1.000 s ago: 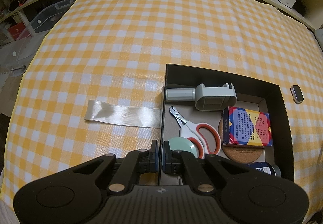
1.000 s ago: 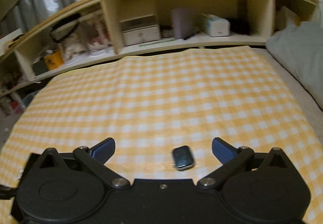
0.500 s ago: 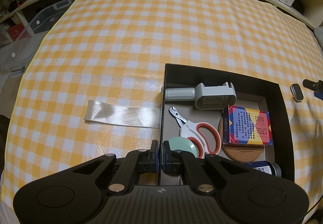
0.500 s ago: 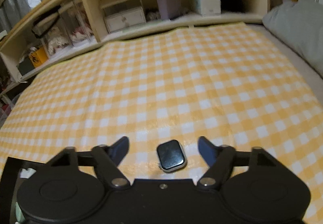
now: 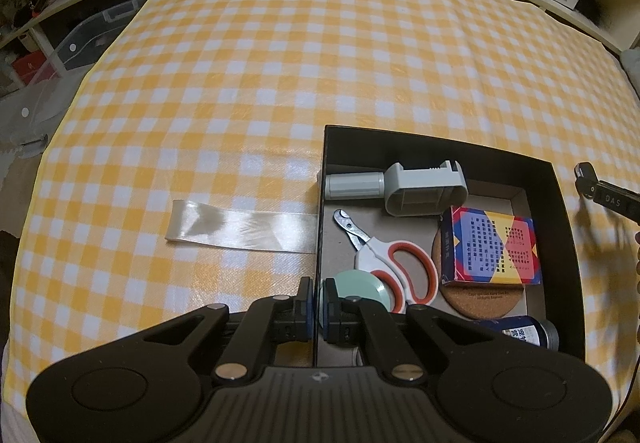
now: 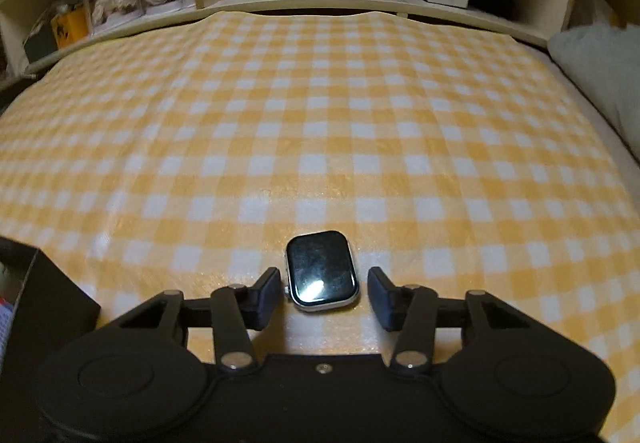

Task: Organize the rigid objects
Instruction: 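Lower the right tool onto the silver smartwatch and grasp it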

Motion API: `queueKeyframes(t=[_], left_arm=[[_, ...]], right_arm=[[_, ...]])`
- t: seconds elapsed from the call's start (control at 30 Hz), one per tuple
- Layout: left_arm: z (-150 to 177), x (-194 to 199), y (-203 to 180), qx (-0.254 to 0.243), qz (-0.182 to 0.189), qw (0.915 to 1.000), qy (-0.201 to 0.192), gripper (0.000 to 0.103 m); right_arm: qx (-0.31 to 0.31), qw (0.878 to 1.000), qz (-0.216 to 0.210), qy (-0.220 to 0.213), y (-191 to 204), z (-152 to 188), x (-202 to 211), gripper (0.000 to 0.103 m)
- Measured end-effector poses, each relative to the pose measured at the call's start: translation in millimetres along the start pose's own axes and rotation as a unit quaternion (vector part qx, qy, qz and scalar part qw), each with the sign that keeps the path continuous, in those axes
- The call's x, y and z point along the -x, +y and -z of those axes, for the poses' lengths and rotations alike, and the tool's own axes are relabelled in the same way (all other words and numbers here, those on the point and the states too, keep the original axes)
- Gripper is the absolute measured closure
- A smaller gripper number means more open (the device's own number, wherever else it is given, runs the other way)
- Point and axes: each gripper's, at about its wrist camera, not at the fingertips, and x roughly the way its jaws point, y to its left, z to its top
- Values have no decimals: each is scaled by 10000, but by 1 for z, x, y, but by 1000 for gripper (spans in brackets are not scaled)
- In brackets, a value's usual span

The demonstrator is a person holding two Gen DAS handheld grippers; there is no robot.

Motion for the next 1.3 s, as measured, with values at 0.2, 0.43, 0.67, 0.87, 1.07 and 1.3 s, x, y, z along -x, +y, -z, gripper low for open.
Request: queueKeyframes(t=[0.2, 0.43, 0.67, 0.87, 1.07, 1.3], left_arm=[[0, 0, -5, -6, -1, 10000, 2, 100], [0, 0, -5, -12, 0, 10000, 2, 100], [0, 1, -5, -25, -11, 10000, -2, 100], [0, 1, -6, -11, 5, 10000, 4, 100], [0, 1, -6, -14, 4, 10000, 4, 100], [1, 1, -7, -16, 2, 10000, 1, 100]], right_arm=[[264, 9996, -86, -10, 3, 12, 9, 61], [829, 9944, -556, 351, 13, 31, 31, 61], [945, 9925, -647, 439, 28, 46, 44, 61], [851, 9930, -635, 514, 33, 48, 47, 62], [535, 9954, -604, 512, 29, 40, 47, 63], [243, 9959, -871, -18, 35, 15, 73, 63]])
